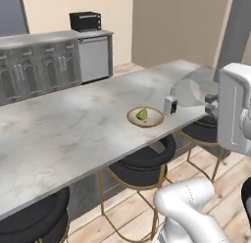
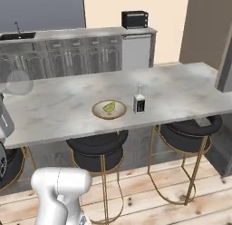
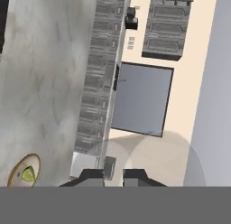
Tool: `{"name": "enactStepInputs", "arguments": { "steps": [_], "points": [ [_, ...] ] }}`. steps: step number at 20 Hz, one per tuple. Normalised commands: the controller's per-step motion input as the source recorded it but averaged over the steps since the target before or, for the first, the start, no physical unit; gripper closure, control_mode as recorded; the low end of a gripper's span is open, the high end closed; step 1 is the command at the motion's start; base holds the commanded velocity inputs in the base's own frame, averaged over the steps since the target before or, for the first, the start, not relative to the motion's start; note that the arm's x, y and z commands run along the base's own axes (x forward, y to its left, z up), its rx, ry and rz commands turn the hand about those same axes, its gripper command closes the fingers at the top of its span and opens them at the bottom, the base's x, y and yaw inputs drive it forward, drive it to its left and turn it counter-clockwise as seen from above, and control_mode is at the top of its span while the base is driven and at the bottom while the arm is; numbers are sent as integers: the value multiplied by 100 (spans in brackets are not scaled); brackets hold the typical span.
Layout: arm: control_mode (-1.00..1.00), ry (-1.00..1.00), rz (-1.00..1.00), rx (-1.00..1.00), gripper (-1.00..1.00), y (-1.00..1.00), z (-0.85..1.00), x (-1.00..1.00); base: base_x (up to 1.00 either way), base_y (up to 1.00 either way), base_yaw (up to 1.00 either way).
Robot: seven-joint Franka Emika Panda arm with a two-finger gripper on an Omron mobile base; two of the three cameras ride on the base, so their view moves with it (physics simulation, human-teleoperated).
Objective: There is a bowl on the dining counter. Grab a lemon wedge from the fridge and place it in the bowl. Then get the liquor bottle and glass cup from the cabinet and place them next to the bowl.
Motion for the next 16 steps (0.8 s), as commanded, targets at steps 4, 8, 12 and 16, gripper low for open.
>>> {"name": "enactStepInputs", "arguments": {
  "steps": [4, 8, 12, 16],
  "points": [
    [100, 0, 0, 0, 100, 0, 0, 0, 70, -35, 48],
    [100, 0, 0, 0, 100, 0, 0, 0, 99, -8, 33],
    [100, 0, 0, 0, 100, 0, 0, 0, 100, -10, 30],
    [100, 0, 0, 0, 100, 0, 0, 0, 100, 0, 31]
  ]
}}
